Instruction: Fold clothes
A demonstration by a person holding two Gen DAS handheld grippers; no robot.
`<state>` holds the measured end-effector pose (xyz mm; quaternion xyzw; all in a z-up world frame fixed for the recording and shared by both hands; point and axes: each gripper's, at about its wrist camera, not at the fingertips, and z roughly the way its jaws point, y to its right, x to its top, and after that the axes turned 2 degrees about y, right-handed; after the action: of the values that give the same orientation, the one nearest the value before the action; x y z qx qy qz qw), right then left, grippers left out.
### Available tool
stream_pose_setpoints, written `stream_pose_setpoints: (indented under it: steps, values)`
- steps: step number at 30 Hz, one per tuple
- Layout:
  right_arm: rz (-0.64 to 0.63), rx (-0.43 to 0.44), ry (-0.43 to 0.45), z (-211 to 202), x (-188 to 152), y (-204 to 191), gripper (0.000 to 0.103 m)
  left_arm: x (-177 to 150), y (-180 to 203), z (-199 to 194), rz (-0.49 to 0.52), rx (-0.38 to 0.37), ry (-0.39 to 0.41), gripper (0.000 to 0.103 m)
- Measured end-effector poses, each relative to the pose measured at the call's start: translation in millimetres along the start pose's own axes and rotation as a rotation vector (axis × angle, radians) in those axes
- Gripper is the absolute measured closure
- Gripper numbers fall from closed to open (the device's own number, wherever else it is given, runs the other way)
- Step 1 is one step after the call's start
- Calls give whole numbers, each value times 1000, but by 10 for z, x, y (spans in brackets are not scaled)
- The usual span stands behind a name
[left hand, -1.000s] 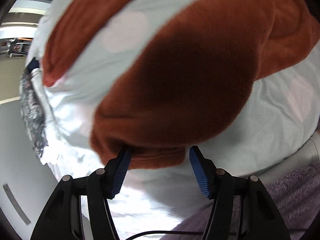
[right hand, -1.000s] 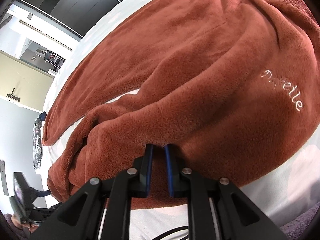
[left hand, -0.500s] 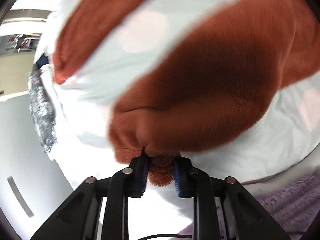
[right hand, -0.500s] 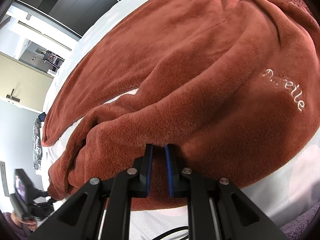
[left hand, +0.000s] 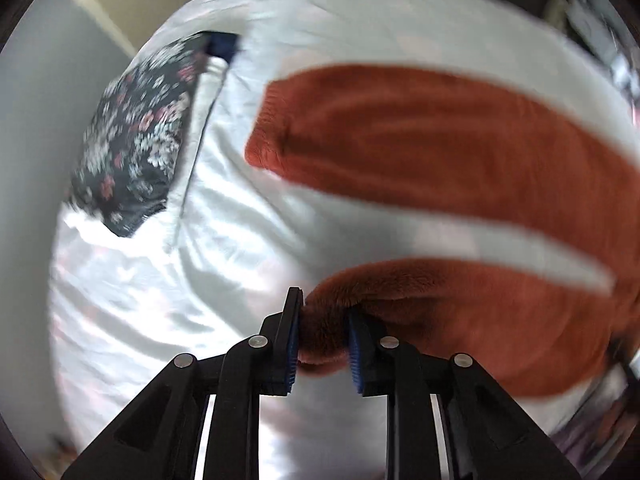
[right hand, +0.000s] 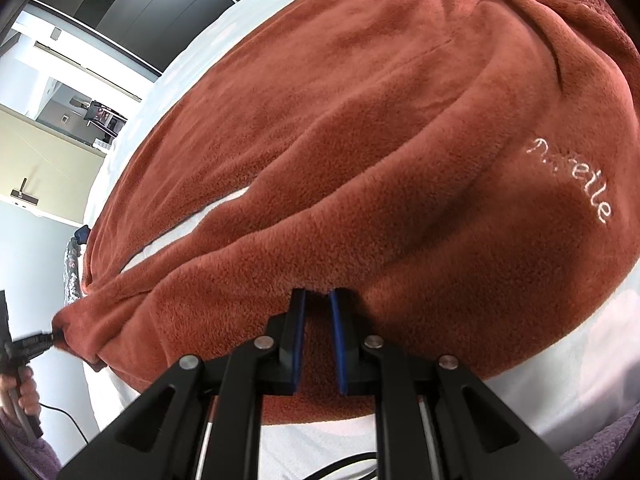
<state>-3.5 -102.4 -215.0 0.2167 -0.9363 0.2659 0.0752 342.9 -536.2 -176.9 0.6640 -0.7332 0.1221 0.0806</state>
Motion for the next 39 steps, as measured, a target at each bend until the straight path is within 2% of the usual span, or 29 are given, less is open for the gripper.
stream_pose_setpoints:
  steps: [1,4,8,13,16,21,24,28,32,36,39]
  values:
    - [-1,-1,0,-7,1,2,89,27,4,-10,-26,14,22,63]
    - [-2,-1,1,-11,-1,-2,89,108,-41,-61,-72,91,102,60]
    - [-2,-3,0,-22,-4,-3,89,171,-289,-25,-148,27,106,51]
    - [-3,-12,2,-30,-32,-43,89,-46,-363,72,-143,26,64,51]
    - [-4,-10,4,-58,-57,-59,89,-201,-421,324,-183,8,-14,51]
    - [-2,-3,14,-108,-82,-85,89,-423,-517,798,-360,-46,-141,51]
    - [-1,5,34,-161,-68,-94,89,-517,-536,976,-468,-93,-167,51]
    - [57,52,96,-432,-3,20,89,-505,-479,979,-441,-64,-146,51]
    - [144,32,184,-839,170,278,89,-516,-463,982,-433,-58,-136,51]
    - [174,-49,244,-1212,510,584,89,-506,-438,981,-419,-44,-136,51]
    - [156,-161,281,-1517,717,842,76,-502,-455,990,-422,-52,-141,51]
